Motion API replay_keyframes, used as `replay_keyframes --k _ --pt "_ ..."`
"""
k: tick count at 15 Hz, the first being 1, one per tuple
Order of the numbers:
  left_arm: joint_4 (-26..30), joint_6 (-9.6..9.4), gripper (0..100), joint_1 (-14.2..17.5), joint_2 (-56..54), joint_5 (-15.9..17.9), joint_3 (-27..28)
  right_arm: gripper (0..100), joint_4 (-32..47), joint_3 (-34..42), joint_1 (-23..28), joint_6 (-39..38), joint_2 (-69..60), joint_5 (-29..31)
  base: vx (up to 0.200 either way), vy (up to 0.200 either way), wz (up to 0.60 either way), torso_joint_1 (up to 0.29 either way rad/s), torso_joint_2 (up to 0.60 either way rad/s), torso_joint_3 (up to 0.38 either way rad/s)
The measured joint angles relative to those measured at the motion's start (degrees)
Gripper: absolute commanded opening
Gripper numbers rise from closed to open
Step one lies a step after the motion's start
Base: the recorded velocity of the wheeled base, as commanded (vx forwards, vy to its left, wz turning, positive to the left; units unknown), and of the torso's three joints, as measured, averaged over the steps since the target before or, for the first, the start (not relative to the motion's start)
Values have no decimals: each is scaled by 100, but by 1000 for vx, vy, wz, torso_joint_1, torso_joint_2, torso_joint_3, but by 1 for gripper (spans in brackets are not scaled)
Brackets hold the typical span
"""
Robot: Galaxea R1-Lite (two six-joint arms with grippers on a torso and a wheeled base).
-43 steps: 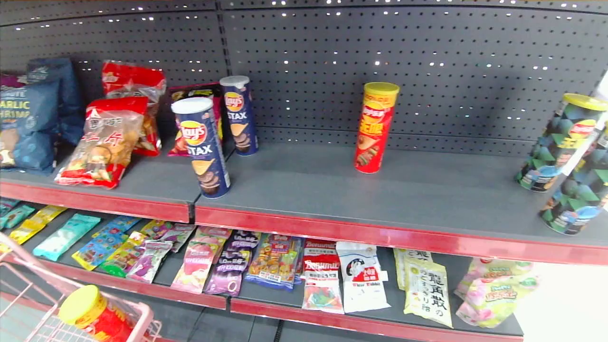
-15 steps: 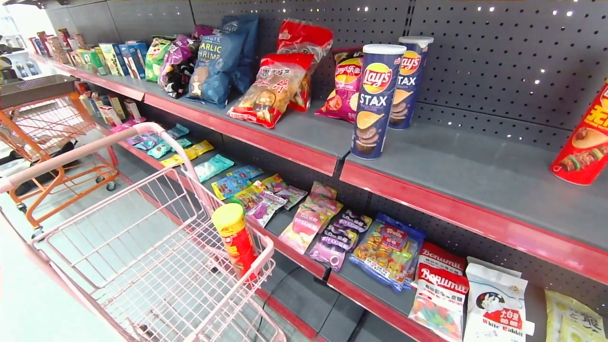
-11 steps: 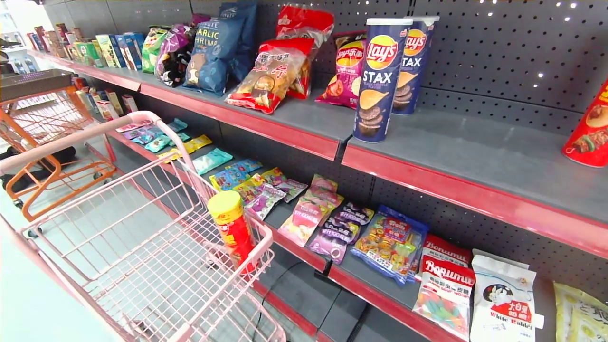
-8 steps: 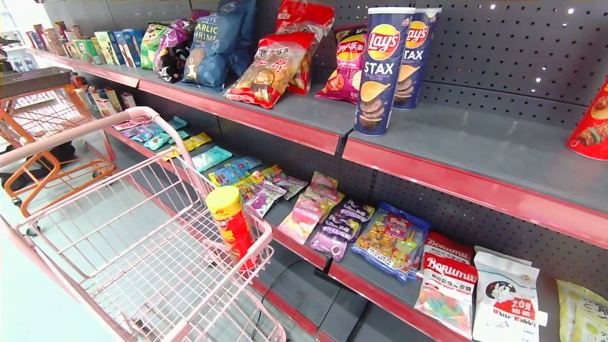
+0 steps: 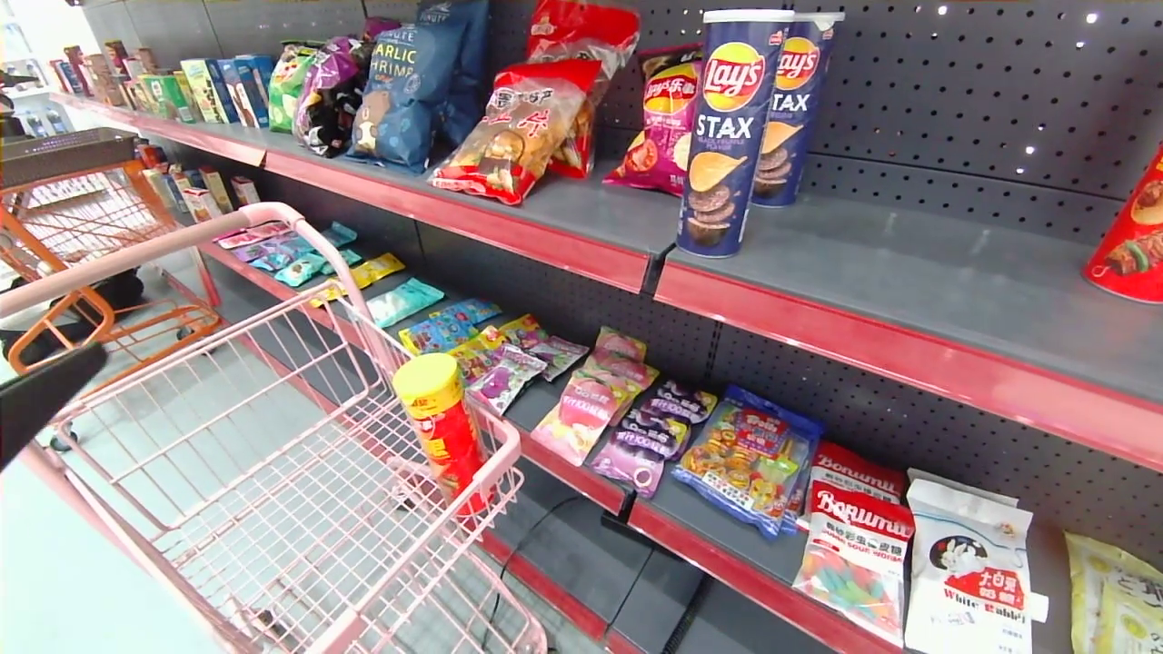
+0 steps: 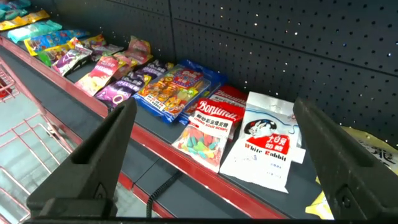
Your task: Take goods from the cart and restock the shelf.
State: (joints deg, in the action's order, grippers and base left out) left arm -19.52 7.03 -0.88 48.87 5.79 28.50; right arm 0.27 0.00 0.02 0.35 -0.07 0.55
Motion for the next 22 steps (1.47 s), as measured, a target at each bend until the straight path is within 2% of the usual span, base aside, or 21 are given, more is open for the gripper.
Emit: replay_keyframes --k 1,4,7,10,12,14,17,22 --pt "-511 -105 100 -6 683 269 -105 100 0 0 2 2 0 -1 0 0 0 0 0 0" --pt "-1278 -501 100 -13 2280 1112 -441 100 0 -2 5 7 0 0 0 0 0 0 0 0" --pt "-1919 -708 100 -90 3462 1527 -541 100 0 -2 5 5 0 -1 0 0 0 0 0 0" --pt "-2436 -746 100 -355 4206 1608 -539 100 0 -2 5 9 0 -1 0 0 0 0 0 0" --pt "-2690 -842 100 -463 4584 1615 -491 100 0 -2 5 16 0 -1 0 0 0 0 0 0" --pt "-3021 -1014 100 -505 4936 1624 -436 100 0 -2 5 11 0 -1 0 0 0 0 0 0" --pt "-3504 -1091 100 -521 5382 1635 -354 100 -2 -2 5 9 0 -4 0 0 0 0 0 0" --pt "-3634 -1091 100 -592 5920 1635 51 100 -2 -2 5 13 0 -1 0 0 0 0 0 0"
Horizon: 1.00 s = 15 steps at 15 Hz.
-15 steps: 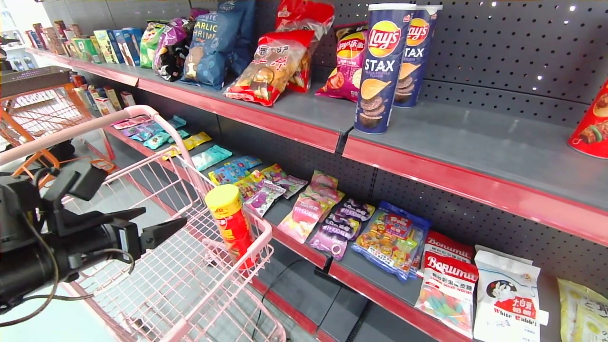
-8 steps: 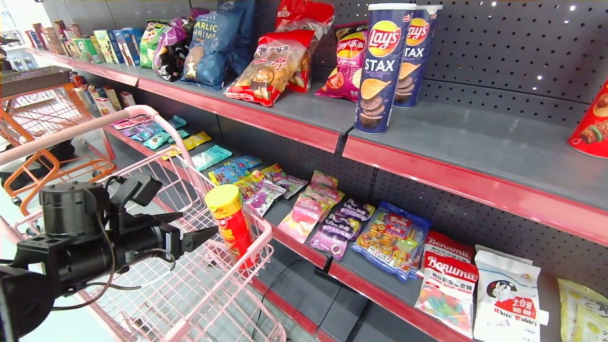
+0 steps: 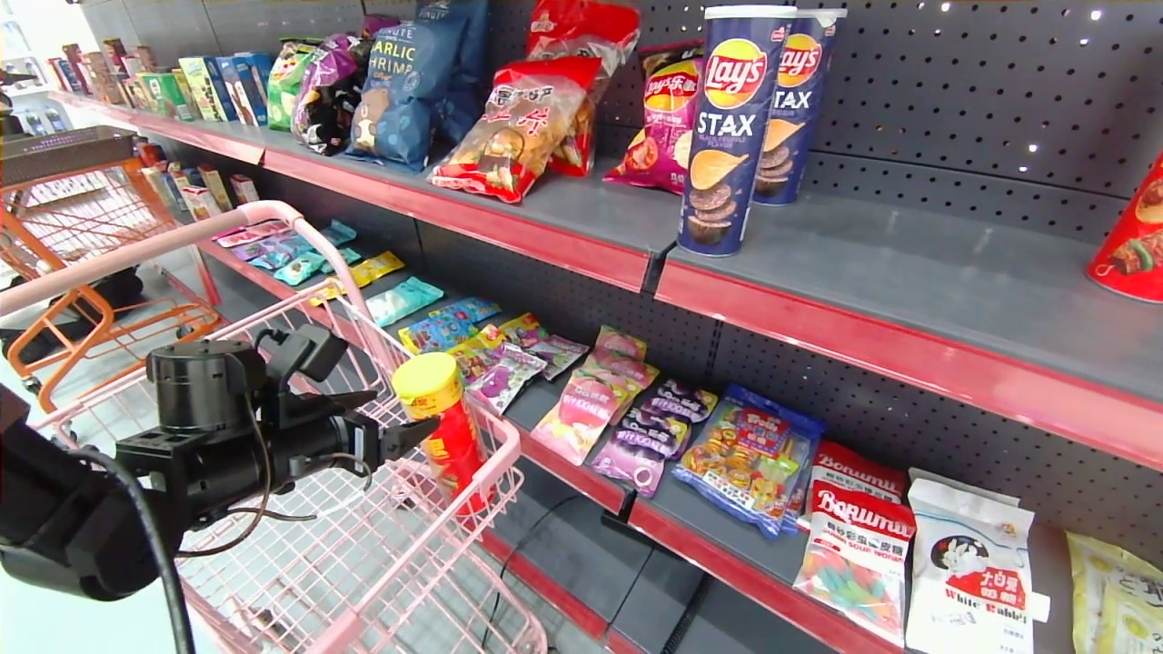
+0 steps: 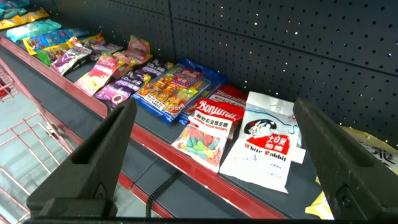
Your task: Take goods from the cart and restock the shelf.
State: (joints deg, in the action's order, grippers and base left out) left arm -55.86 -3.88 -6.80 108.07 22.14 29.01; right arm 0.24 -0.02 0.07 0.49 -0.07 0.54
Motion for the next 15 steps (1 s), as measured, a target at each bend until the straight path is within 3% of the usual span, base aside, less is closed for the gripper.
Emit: replay_keyframes --k 7,8,10,15 --pt "-13 -30 100 -278 505 -6 402 100 0 -7 -5 2 0 0 0 0 0 0 0 0" --pt "-11 -80 0 -286 555 -9 417 100 2 -7 -5 0 0 0 0 0 0 0 0 0" --pt "-6 -165 0 -304 638 5 436 100 2 -5 -2 0 0 0 0 0 0 0 0 0" --pt "84 -156 0 -284 472 28 334 100 0 0 -5 -6 0 0 0 0 0 0 0 0"
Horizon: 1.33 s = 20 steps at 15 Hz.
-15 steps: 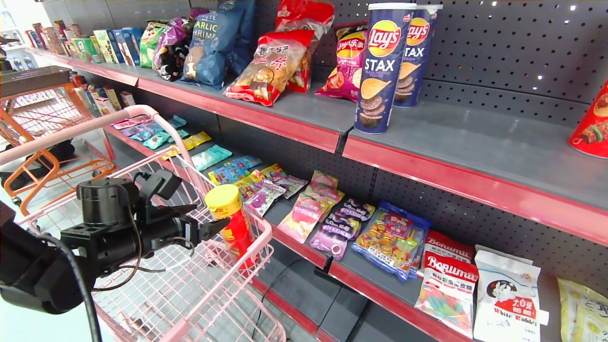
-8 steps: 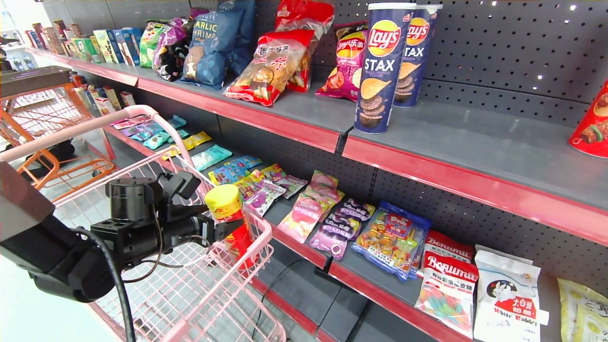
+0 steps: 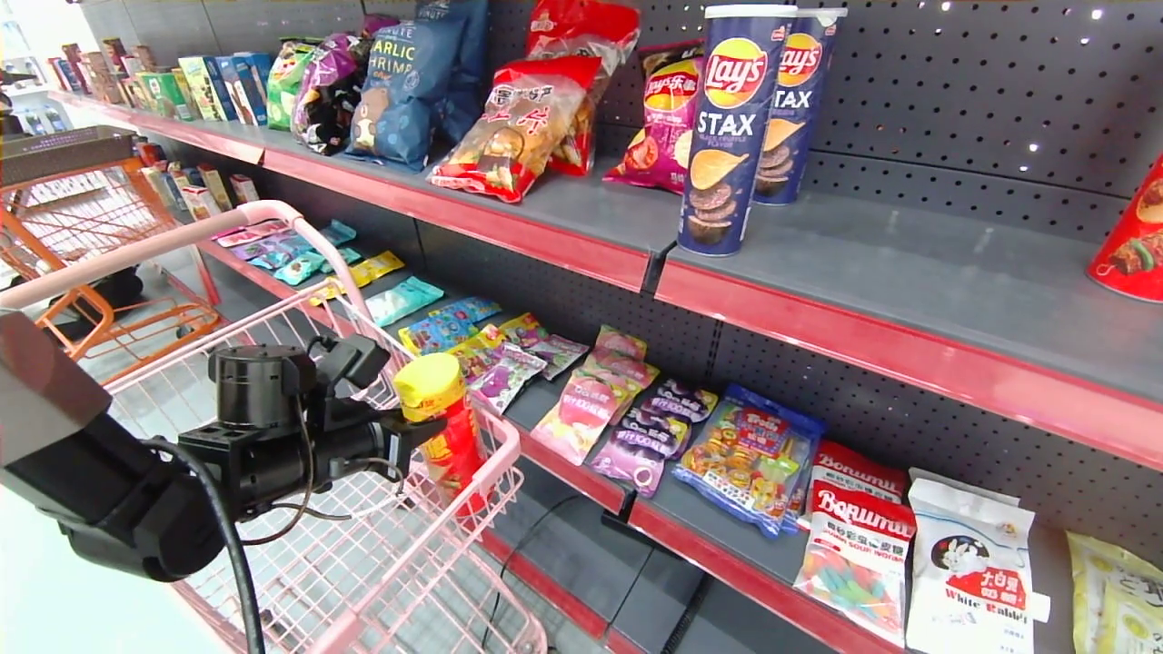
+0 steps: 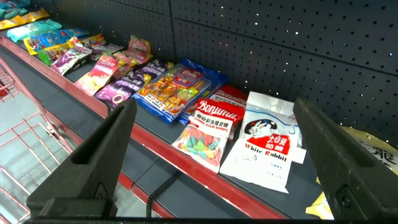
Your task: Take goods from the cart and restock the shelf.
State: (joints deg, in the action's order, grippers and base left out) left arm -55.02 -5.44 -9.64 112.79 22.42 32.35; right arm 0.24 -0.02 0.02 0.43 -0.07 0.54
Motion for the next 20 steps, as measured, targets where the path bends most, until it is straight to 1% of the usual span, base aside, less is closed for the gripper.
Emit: replay_keyframes --k 2,3,5,9,11,12,13,14,15,16,17,20 --pt "178 9 0 94 -345 5 -44 100 0 0 0 0 0 0 0 0 0 0 0 0" --pt "477 13 0 140 -625 7 -57 100 0 0 0 0 0 0 0 0 0 0 0 0" --pt "1297 33 0 190 -1336 13 -52 100 0 0 0 0 0 0 0 0 0 0 0 0" --pt "3422 132 0 236 -3437 11 22 100 0 0 0 -7 0 -2 0 0 0 0 0 0" --pt "4670 158 0 247 -4854 -39 61 100 2 -2 2 -10 0 0 0 0 0 0 0 0" --pt "5180 167 0 251 -5422 -112 78 100 2 -5 5 -10 0 0 0 0 0 0 0 0" --pt "5733 178 0 256 -6125 -268 96 100 2 -7 7 -10 0 0 0 0 0 0 0 0" --pt "6122 185 0 257 -6684 -480 102 100 2 -7 7 -11 0 0 0 0 0 0 0 0" --pt "6498 194 0 262 -7263 -811 96 100 2 -7 7 -11 0 0 0 0 0 0 0 0" --pt "6752 200 0 262 -7729 -1161 52 100 2 -7 5 -11 0 0 0 0 0 0 0 0" --pt "6832 200 0 267 -8024 -1276 -5 100 5 0 7 -11 0 0 0 0 0 46 -193 -124" --pt "6843 202 0 267 -8581 -1375 -135 100 0 0 0 -11 0 0 0 0 0 134 -408 -266"
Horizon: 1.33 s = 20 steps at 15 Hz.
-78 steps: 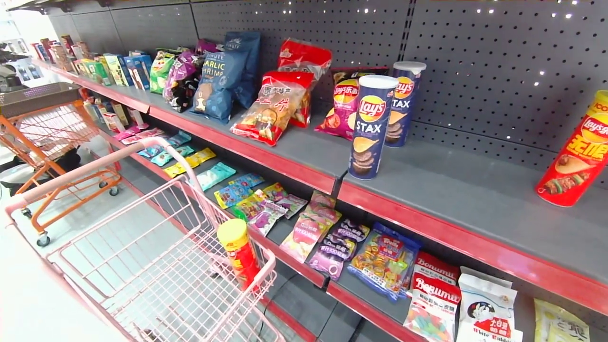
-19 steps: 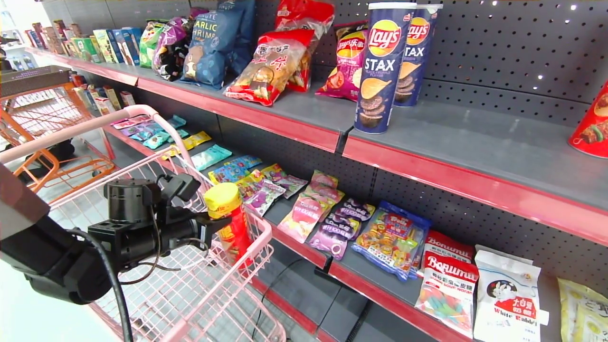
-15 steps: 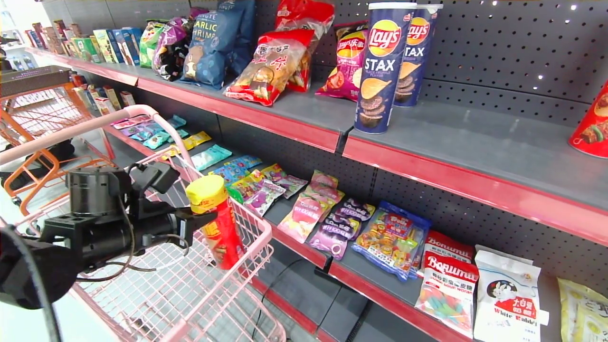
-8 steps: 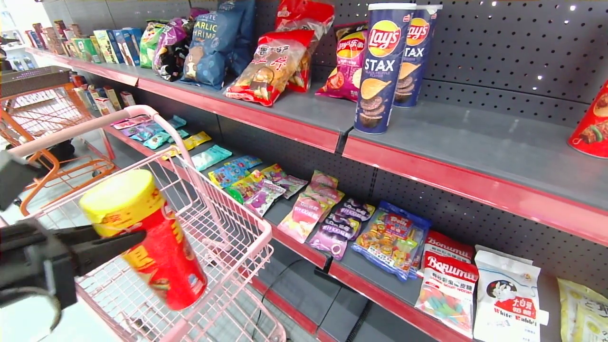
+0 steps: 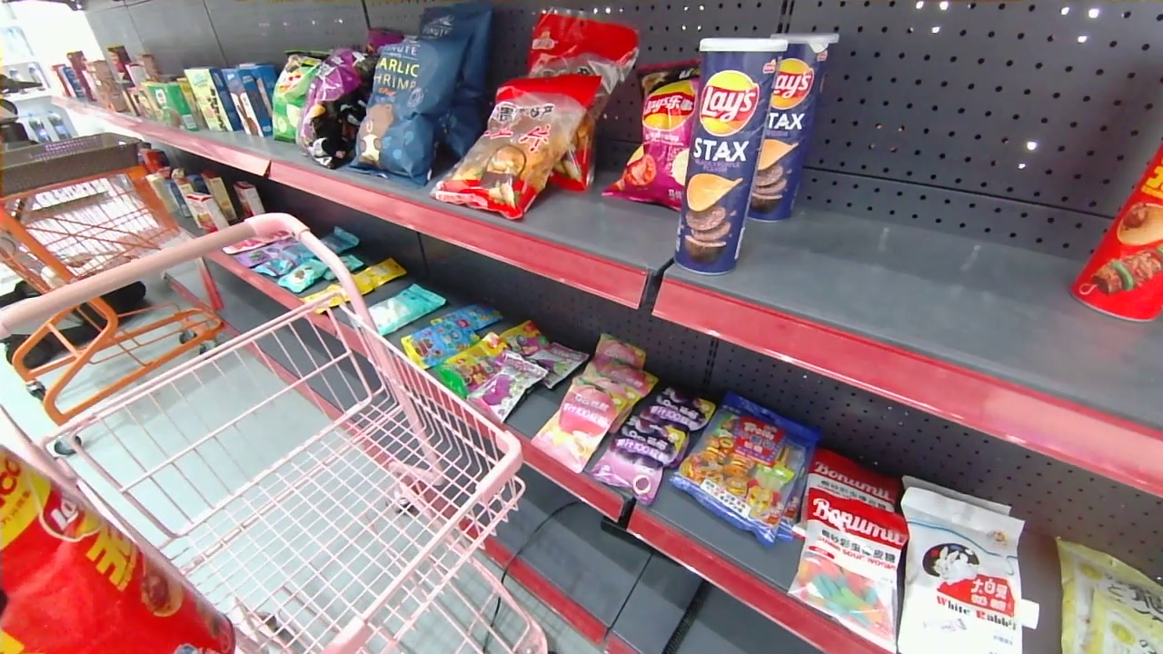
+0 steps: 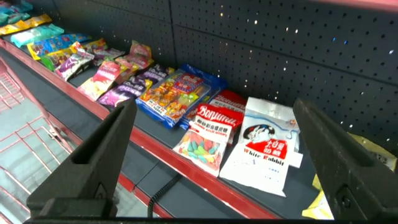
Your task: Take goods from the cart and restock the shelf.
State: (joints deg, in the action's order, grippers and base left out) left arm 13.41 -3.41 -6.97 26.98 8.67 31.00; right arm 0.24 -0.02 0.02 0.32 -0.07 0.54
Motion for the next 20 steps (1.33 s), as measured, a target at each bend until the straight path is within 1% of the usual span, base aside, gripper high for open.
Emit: replay_keyframes --k 5,9,12,13,15,17,20 --pt "-2 -2 0 0 -330 -158 -96 100 2 -7 9 0 0 0 0 0 0 193 -531 -337" --pt "-2 -30 0 1 -383 -183 -107 100 2 -7 7 1 0 -2 0 0 0 231 -587 -355" --pt "-11 -46 0 1 -407 -257 -102 100 -2 -5 5 -2 0 0 0 0 -600 168 -422 -242" --pt "-11 -46 0 0 -441 -254 -110 100 0 -5 5 -2 0 -2 0 0 -600 27 -71 -46" --pt "-46 -112 0 -11 -553 -238 -269 100 0 -5 5 0 0 -2 0 0 -600 32 -22 -29" --pt "-61 -126 0 -11 -697 -249 -391 100 2 -5 0 0 0 0 0 0 -600 7 -5 0" --pt "-61 -126 0 -11 -818 -257 -433 100 2 -5 5 0 0 0 0 0 -600 2 1 2"
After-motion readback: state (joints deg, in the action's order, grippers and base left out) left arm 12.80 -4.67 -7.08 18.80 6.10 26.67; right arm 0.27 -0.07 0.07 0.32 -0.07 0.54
